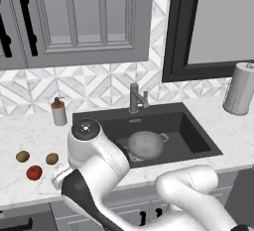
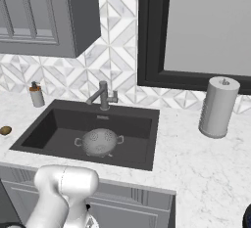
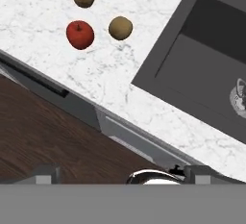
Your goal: Put the colander in the sink, put the kiwi, kiwi, apple in the colander, and turn on the sink faucet and pour water over the colander.
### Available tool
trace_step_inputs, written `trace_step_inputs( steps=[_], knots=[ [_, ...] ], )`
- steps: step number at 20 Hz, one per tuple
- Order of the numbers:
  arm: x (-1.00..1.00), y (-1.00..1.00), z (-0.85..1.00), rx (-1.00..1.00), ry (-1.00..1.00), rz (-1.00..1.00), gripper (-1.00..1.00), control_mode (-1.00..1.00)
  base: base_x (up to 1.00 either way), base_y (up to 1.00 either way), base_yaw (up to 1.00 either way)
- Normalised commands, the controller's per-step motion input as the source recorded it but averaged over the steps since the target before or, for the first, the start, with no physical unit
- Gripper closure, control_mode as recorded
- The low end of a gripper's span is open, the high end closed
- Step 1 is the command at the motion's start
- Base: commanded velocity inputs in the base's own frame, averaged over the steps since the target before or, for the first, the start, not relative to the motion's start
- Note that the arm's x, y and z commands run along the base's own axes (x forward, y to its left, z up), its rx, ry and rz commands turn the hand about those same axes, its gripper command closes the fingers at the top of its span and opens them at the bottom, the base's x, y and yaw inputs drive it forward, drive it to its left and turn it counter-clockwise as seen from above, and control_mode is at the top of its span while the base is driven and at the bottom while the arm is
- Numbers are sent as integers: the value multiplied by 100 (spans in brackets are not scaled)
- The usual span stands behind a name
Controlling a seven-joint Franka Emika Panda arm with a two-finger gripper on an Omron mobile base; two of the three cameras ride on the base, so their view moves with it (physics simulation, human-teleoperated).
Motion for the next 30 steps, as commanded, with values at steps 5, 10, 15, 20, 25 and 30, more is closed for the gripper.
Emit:
trace_step_inputs(
  steps=[5,10,15,20,25,30],
  knots=[
    [59,69,-26,-1,5,0,-100,-100,0,0,0],
    [57,51,-17,-2,7,0,-100,-100,0,0,0],
    [12,57,-13,-4,2,0,-100,-100,0,0,0],
    [5,25,-28,-7,4,-1,-100,-100,0,0,0],
    [24,-1,-33,-1,0,-9,-100,-100,0,0,0],
    [25,1,-41,0,6,-7,-100,-100,0,0,0]
  ],
)
